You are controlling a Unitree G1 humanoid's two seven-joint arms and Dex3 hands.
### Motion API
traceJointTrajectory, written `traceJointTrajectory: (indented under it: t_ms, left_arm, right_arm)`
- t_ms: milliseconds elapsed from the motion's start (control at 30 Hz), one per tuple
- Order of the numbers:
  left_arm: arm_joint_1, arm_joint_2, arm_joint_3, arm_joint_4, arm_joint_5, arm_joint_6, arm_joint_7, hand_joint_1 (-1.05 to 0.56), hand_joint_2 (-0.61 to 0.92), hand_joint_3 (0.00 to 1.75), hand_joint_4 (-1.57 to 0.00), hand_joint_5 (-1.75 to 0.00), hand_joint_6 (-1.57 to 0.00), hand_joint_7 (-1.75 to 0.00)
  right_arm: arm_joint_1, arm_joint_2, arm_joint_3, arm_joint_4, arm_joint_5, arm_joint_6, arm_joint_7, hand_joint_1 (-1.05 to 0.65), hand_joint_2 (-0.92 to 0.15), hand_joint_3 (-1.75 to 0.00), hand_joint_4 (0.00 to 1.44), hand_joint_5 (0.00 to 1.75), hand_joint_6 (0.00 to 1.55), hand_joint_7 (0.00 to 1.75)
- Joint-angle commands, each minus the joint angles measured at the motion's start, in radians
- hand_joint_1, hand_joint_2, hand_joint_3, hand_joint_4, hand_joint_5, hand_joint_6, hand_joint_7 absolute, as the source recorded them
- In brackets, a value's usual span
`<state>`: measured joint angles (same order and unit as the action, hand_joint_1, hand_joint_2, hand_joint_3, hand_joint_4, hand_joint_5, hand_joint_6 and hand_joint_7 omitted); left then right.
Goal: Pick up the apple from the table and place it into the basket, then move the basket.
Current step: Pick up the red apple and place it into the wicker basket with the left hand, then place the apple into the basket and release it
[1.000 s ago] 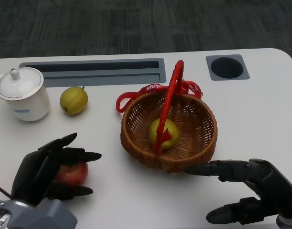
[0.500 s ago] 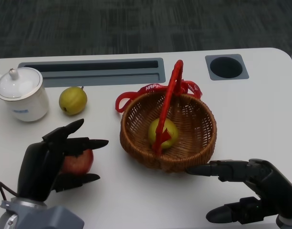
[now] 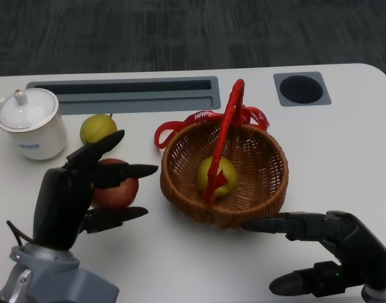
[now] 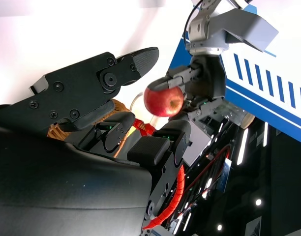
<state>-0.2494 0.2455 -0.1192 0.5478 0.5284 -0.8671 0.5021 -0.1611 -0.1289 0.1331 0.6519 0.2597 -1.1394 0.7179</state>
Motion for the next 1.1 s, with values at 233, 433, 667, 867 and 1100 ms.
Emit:
traceJointTrajectory:
  t_ms: [233,433,667,867,1100]
  left_arm:
    - [-0.085,-0.018,0.01,-0.123,-0.065,0.01,-0.09,-0.01,0.73,0.01,-1.35,-0.05,-1.2,-0.01]
    - [-0.154,-0.039,0.005,-0.138,-0.073,0.008,-0.12,-0.06,0.73,0.0,-1.37,-0.05,-1.21,-0.01]
    - [-0.258,-0.07,-0.015,-0.005,-0.088,-0.003,-0.148,-0.02,0.73,0.01,-1.29,0.0,-1.19,0.0]
    - [-0.323,-0.11,-0.029,0.153,-0.13,-0.02,-0.19,0.03,0.74,0.01,-1.28,0.0,-1.16,0.0]
    - [-0.394,-0.15,-0.041,0.351,-0.137,-0.062,-0.198,0.02,0.76,0.01,-1.26,0.0,-1.14,0.0]
  right_arm:
    - [0.009,0.004,-0.009,0.008,0.007,-0.025,-0.011,-0.37,-0.79,0.0,0.79,0.0,0.74,0.0]
    - [0.012,0.008,-0.012,0.01,-0.002,-0.035,-0.024,-0.37,-0.79,0.0,0.79,0.0,0.74,0.0]
    - [0.021,0.009,-0.008,0.006,-0.001,-0.044,-0.032,-0.36,-0.79,0.0,0.79,0.0,0.74,0.0]
    - [0.046,0.002,-0.011,-0.014,-0.01,-0.038,-0.049,-0.37,-0.8,0.0,0.79,0.0,0.74,0.0]
    - [0.084,-0.007,-0.012,-0.059,-0.031,-0.026,-0.081,-0.39,-0.81,0.0,0.78,0.0,0.74,0.0]
